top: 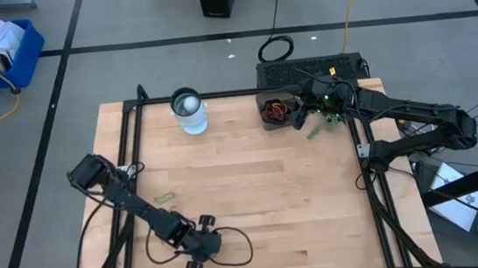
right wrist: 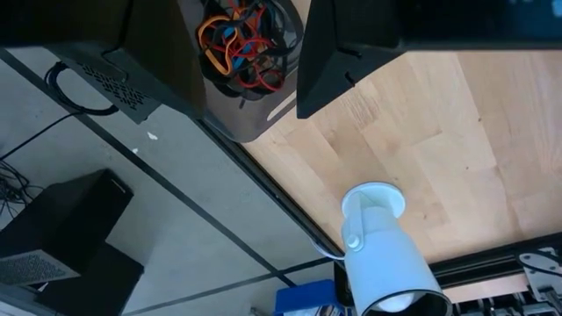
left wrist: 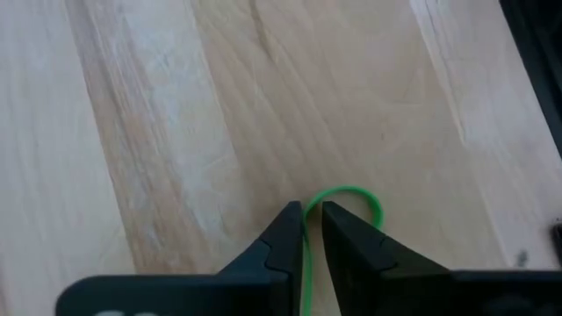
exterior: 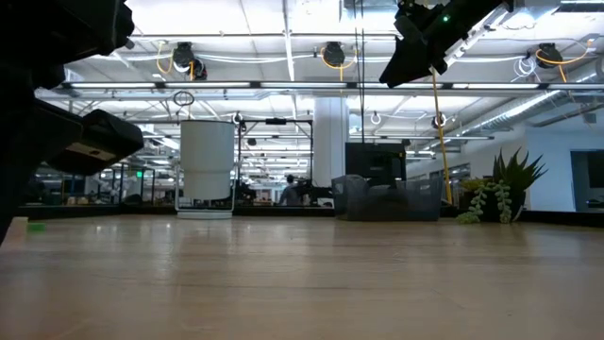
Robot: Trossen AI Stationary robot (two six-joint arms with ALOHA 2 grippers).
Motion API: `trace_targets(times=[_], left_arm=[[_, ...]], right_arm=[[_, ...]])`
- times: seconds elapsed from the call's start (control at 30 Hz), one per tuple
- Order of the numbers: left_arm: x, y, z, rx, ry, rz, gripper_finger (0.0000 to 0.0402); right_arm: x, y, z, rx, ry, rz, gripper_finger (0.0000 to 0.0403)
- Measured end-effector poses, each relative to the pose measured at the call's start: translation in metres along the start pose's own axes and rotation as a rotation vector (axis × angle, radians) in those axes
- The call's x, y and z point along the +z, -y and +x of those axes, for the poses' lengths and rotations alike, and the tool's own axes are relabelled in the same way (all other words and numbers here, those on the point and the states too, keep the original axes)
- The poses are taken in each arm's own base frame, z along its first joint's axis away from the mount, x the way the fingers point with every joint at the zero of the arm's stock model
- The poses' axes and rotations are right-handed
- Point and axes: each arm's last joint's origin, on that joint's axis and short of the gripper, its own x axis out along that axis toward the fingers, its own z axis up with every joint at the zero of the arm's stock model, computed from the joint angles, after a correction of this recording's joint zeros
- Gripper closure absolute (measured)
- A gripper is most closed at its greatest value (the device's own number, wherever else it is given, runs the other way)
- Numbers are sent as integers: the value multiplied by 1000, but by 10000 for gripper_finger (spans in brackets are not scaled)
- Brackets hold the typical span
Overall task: Pick and place rubber bands into bin
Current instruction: Put the green rubber band into the black bin
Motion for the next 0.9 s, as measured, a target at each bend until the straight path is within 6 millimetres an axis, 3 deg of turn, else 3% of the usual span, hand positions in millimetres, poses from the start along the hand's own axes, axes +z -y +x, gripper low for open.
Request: trace_targets(times=[0.17, 0.3, 0.9], left_arm=[[0, 0, 1, 36, 17, -3, 358], [6, -3, 0, 6, 65, -94, 393], [17, -10, -8, -122, 91, -242, 400]], right_arm=[[0, 0, 0, 0, 0, 0, 229], [0, 0, 0, 0, 0, 0, 229], [0, 0, 0, 0, 0, 3, 229]])
